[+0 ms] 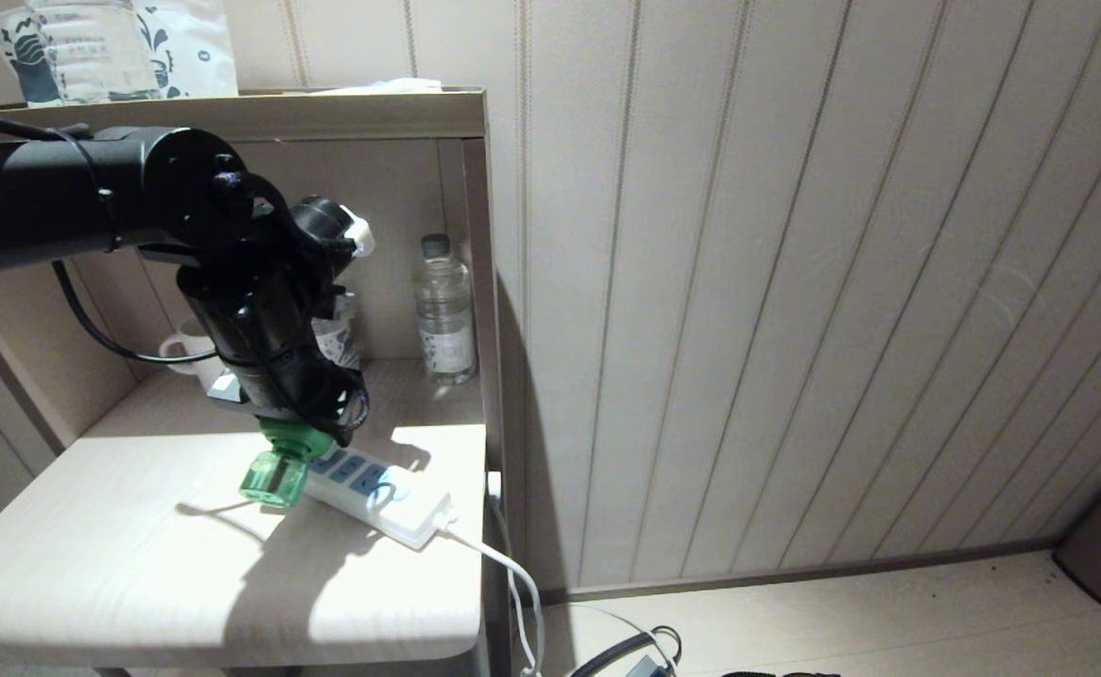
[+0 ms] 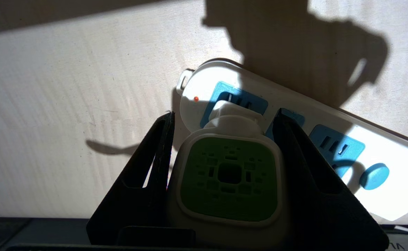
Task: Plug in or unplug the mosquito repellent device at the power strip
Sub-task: Insert the plug into the socket
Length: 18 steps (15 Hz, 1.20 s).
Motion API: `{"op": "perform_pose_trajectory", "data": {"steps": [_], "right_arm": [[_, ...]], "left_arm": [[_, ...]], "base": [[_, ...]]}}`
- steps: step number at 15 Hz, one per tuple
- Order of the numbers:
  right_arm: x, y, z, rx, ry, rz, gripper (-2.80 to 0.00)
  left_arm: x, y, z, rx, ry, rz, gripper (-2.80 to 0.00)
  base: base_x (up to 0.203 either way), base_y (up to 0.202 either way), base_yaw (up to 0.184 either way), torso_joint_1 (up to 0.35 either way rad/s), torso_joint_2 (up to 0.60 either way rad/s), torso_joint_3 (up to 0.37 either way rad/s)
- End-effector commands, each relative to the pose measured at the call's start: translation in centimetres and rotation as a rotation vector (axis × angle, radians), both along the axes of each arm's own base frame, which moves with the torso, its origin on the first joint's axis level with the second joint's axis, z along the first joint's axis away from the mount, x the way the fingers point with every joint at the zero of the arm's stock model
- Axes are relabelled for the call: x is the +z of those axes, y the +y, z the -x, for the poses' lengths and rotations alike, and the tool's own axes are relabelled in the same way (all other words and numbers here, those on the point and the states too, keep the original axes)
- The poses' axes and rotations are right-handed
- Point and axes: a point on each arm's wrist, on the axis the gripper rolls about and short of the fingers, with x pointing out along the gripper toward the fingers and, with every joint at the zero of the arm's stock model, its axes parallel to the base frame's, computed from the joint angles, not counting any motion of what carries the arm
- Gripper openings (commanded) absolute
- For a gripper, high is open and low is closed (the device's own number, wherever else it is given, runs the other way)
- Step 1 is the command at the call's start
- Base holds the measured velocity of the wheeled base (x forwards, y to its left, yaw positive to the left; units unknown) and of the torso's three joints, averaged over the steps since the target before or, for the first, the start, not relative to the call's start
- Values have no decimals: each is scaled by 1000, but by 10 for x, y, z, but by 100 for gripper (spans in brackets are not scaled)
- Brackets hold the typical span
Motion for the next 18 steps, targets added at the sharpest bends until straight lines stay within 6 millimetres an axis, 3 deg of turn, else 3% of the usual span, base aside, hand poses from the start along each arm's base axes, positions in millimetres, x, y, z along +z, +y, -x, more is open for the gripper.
{"op": "perform_pose_trajectory", "data": {"steps": [1, 11, 18], "right_arm": [[0, 0, 0, 2, 0, 0, -280], [0, 0, 0, 0, 0, 1, -280], [0, 0, 0, 0, -5, 1, -280]], "left_arm": [[2, 1, 3, 2, 9, 1, -280], [19, 4, 16, -3, 0, 56, -280], [21, 5, 18, -3, 2, 55, -280]], "base": [[0, 0, 0, 0, 0, 0], [0, 0, 0, 0, 0, 0], [0, 0, 0, 0, 0, 0]]}}
